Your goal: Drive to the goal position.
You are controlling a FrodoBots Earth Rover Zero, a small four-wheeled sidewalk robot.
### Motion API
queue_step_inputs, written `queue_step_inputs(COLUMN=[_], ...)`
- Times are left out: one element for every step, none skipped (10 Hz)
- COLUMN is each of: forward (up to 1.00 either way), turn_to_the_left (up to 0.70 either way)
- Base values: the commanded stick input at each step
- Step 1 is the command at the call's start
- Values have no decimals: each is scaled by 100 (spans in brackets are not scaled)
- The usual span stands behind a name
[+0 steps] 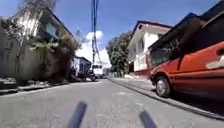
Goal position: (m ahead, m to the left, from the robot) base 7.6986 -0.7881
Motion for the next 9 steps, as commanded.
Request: queue_step_inputs(forward=[100, 100, 100, 100, 100, 100, 100, 100, 100], turn_to_the_left=[2, 8, 16, 14, 1, 1, -28, -40, -40])
